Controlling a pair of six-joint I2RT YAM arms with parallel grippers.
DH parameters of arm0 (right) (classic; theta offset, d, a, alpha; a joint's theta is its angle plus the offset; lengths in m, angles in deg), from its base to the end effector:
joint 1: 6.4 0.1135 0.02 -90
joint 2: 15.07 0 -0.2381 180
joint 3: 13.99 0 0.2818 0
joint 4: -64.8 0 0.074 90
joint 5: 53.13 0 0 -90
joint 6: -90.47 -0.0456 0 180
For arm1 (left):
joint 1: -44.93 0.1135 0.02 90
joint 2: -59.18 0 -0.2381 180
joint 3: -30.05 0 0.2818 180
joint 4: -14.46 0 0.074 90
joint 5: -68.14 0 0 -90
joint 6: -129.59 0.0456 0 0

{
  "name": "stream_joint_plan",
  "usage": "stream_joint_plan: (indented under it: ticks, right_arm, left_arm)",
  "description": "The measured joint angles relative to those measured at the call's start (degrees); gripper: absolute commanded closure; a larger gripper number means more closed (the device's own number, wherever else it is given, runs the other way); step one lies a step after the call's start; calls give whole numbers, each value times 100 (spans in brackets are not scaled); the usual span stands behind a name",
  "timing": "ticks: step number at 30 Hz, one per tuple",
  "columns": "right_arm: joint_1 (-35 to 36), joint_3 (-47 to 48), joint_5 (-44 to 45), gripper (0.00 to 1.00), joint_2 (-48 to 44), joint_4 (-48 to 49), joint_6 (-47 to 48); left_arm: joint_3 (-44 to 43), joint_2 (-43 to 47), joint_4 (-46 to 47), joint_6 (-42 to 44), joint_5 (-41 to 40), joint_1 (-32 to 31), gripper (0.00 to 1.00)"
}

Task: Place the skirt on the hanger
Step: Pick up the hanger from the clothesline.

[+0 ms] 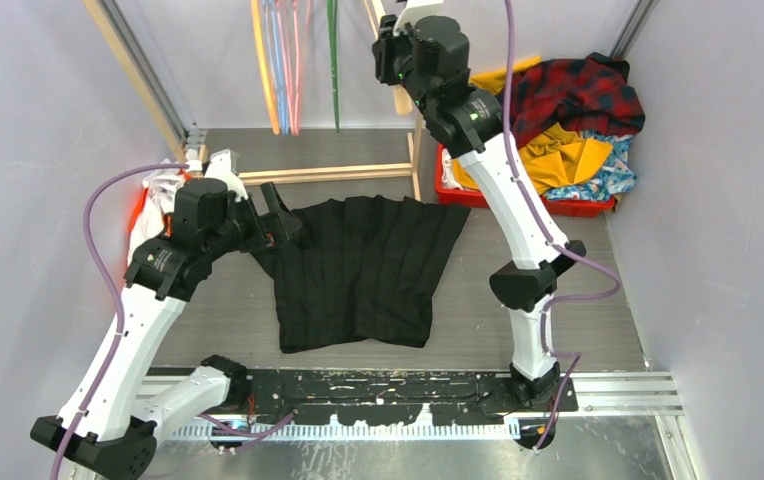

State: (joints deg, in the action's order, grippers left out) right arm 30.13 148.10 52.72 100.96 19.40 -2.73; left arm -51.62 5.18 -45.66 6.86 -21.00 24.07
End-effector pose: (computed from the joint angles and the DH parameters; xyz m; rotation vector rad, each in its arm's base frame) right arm 0.3593 0.2506 0.5317 -0.2360 1.5513 0.3307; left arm 0.2152 -0.0827 0.3728 -0.2175 2.1794 -0.5569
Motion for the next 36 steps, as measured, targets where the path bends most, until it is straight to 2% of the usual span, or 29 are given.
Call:
stream_joint_plan:
  ticks: [9, 15, 18, 22, 32, 34, 36]
  right_arm:
    - [-28, 68, -256, 99, -566, -863, -223]
    - [-28, -216, -376, 99, -798, -973, -334]
    - [-28, -1062, -380, 99, -1331, -887, -385]
    - [-28, -3128, -446, 99, -2581, -520, -557]
    - [-28, -5952, -732, 99, -4599, -181, -1126]
    - [-28, -6470, -839, 99, -5152, -302, -1259]
    - [-28, -6784, -979, 99, -5641, -461, -1379]
  left_arm:
    - [0, 2, 0, -2, 74, 0, 3]
    - [0, 35, -2, -4, 74, 0, 3]
    - [0, 50, -2, -4, 79, 0, 3]
    - [55, 68, 9, -4, 96, 0, 3]
    - [516, -90, -98, 20, 417, -46, 1]
    - [730, -96, -166, -2, 420, -188, 0]
    - [1021, -98, -216, -79, 317, -610, 1]
